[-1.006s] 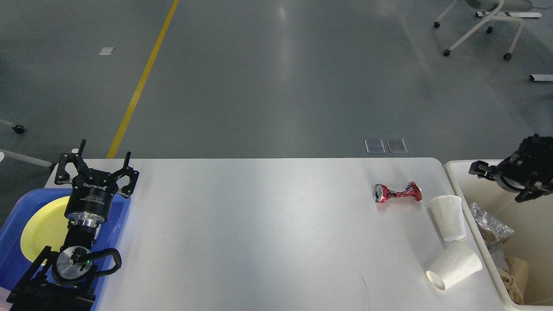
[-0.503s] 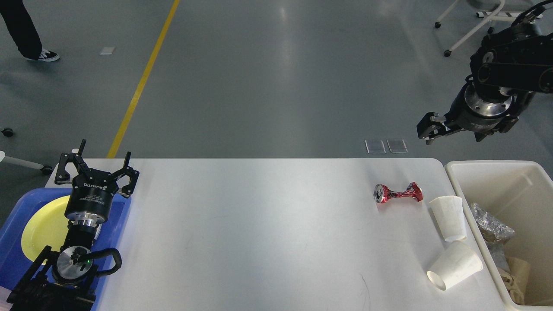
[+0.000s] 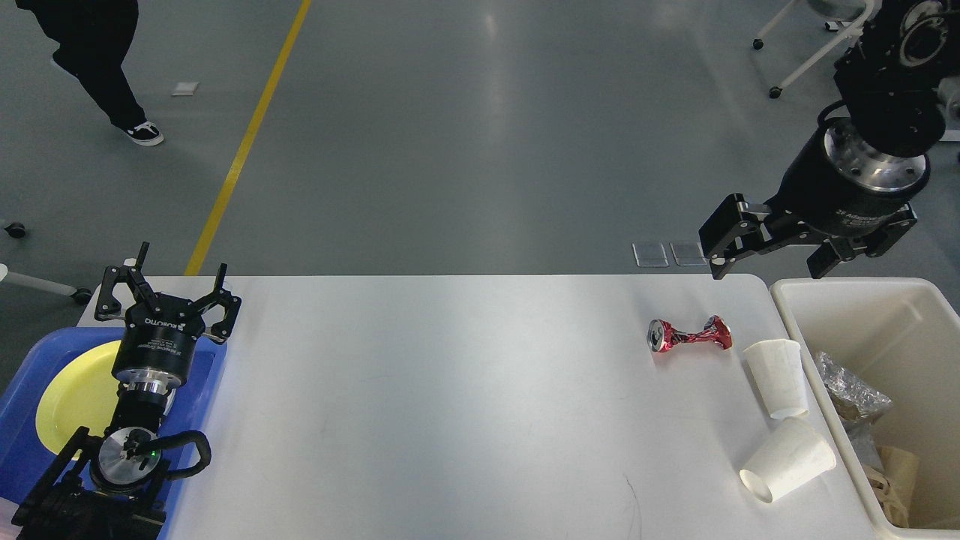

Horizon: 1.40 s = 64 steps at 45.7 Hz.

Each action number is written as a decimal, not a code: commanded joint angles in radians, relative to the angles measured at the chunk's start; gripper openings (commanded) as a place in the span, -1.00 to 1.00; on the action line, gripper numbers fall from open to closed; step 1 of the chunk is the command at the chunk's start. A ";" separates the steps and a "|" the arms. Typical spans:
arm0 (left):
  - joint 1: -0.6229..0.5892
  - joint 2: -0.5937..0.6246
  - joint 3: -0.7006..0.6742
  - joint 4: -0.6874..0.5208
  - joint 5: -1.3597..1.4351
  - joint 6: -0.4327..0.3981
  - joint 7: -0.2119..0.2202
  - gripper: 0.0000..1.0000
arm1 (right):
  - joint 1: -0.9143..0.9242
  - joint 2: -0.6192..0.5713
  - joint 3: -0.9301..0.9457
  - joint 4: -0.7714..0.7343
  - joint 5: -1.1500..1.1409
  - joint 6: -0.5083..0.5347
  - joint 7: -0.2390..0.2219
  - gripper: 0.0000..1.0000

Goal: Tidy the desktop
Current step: 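Raise the right gripper and move it toward the white paper cups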

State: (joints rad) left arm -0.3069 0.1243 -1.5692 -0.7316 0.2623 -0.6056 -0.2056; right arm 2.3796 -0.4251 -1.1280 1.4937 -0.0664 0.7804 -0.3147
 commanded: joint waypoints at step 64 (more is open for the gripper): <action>0.000 0.000 0.000 0.000 0.000 0.000 0.000 0.93 | -0.462 -0.038 -0.180 -0.161 0.694 -0.391 -0.133 0.90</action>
State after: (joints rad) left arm -0.3070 0.1243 -1.5689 -0.7321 0.2623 -0.6063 -0.2056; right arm 1.9677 -0.4663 -1.3171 1.3462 0.6085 0.3971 -0.4394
